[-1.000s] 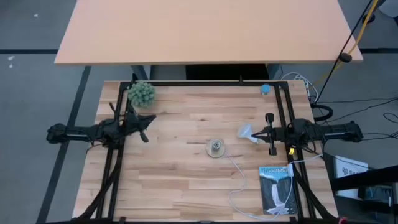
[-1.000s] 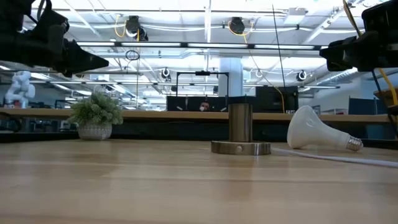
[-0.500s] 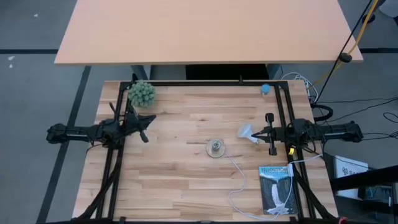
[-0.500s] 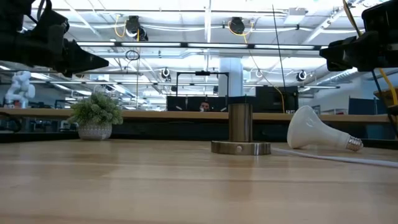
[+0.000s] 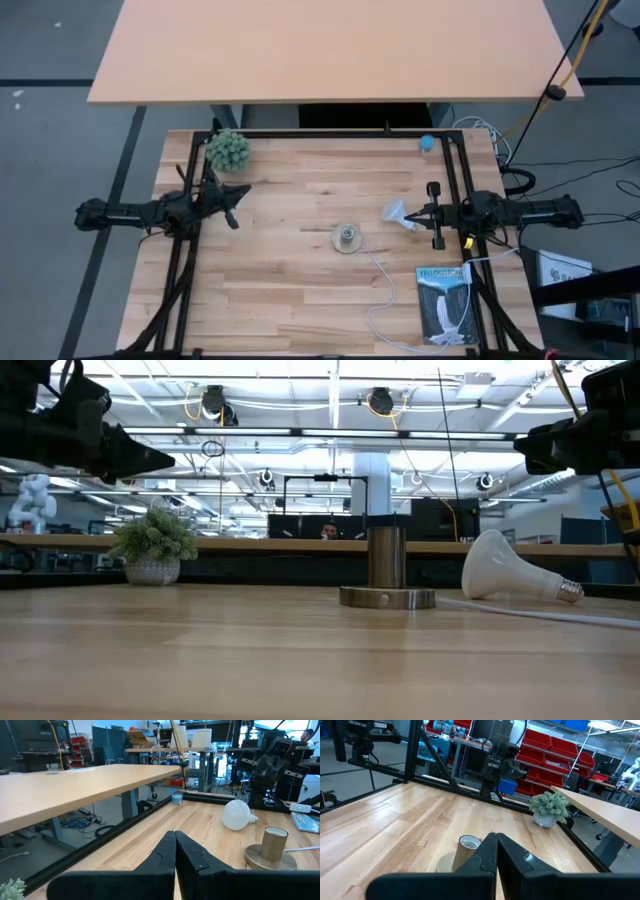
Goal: Screw lightbulb
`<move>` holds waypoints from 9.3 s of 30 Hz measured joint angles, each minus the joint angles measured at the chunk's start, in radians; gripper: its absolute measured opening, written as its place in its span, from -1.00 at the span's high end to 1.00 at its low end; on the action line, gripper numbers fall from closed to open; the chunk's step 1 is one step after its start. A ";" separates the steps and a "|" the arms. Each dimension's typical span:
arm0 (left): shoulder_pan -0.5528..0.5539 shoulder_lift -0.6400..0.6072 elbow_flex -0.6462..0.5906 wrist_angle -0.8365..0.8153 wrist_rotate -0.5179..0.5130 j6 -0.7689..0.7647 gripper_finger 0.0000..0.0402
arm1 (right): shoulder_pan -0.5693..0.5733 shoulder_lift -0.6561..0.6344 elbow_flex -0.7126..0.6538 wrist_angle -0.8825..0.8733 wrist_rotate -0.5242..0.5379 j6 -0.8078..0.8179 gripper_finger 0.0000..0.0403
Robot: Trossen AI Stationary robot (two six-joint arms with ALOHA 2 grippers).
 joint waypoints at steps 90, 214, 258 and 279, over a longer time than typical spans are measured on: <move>0.000 0.000 0.000 0.000 0.000 0.000 1.00 | 0.000 0.000 0.000 0.000 0.000 0.000 1.00; 0.000 0.000 0.000 0.000 0.000 0.000 1.00 | 0.040 1.387 0.772 -0.914 0.226 0.977 -0.54; 0.000 0.000 0.000 0.000 0.000 0.000 1.00 | 0.057 1.074 0.587 -0.560 0.443 1.029 0.27; 0.000 0.000 0.000 0.005 -0.001 0.004 1.00 | 0.189 1.105 0.280 0.855 0.537 0.532 0.27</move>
